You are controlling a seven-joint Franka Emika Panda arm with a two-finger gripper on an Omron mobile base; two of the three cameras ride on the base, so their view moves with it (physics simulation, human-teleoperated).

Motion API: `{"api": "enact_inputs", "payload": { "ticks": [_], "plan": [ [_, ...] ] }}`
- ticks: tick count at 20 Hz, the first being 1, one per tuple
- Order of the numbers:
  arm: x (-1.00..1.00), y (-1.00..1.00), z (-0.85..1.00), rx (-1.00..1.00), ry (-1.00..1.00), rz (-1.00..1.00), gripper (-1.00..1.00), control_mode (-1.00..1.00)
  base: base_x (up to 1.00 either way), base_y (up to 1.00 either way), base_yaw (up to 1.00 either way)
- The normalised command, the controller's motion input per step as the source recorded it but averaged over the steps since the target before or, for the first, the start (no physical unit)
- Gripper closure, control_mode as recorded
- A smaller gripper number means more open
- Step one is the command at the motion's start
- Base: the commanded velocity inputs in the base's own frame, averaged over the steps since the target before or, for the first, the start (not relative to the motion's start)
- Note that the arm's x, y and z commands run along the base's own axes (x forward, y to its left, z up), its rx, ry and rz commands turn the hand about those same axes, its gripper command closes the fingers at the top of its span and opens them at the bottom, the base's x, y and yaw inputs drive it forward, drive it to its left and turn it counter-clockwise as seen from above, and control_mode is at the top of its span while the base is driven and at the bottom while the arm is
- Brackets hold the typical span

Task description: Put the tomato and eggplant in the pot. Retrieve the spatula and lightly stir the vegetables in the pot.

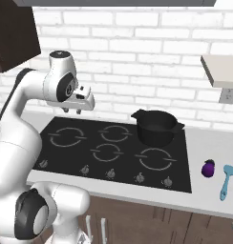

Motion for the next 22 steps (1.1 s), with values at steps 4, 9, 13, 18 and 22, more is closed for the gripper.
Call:
{"api": "enact_inputs", "payload": {
  "ticks": [4, 9, 13, 18, 22],
  "plan": [
    [-0.40, -0.01, 0.00, 0.00, -0.01, -0.01, -1.00, -1.00, 0.00, 0.00, 0.00],
    [-0.92, -0.01, 0.00, 0.00, 0.00, -0.01, -1.00, -1.00, 0.00, 0.00, 0.00],
    [-0.81, -0.01, -0.23, 0.00, 0.00, -0.05, -1.00, -1.00, 0.00, 0.00, 0.00],
    [-0.52, -0.08, -0.16, 0.00, 0.00, -0.05, -1.00, -1.00, 0.00, 0.00, 0.00],
    [-0.28, -0.02, -0.06, 0.00, 0.00, -0.02, -1.00, -1.00, 0.00, 0.00, 0.00]
  ]
}}
